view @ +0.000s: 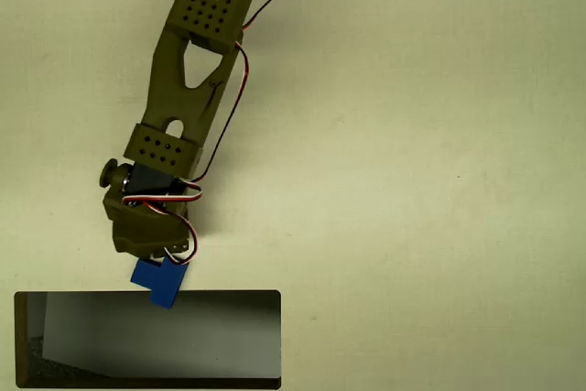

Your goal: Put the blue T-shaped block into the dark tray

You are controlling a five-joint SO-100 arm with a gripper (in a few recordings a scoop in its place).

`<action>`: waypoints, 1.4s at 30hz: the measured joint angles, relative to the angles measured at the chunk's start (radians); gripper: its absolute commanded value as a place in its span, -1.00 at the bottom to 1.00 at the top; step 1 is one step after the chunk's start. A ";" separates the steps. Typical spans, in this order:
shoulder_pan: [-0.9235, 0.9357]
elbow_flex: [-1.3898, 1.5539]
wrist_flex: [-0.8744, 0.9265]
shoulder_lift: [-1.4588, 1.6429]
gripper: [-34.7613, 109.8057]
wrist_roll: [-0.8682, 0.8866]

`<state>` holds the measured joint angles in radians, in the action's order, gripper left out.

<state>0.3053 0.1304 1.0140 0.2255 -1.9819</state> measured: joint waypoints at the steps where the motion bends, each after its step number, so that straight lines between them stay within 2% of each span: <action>1: -0.002 -0.003 -0.034 -0.014 -0.52 -0.002; 5: -0.014 -0.023 -0.092 -0.044 -0.52 -0.017; 9: -0.032 -0.023 -0.224 -0.084 -0.52 0.000; 11: -0.057 -0.012 -0.367 -0.118 -0.52 0.072; 16: -0.138 -0.044 -0.983 -0.230 -0.52 0.420; 18: -0.147 -0.049 -1.114 -0.233 -0.52 0.476; 22: -0.173 -0.051 -1.216 -0.284 -0.52 0.456; 30: -0.249 -0.057 -1.301 -0.380 -0.52 0.390; 42: -0.307 0.100 -1.534 -0.382 -0.52 0.330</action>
<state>-0.0015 0.2301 -0.5200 -0.1565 -1.6521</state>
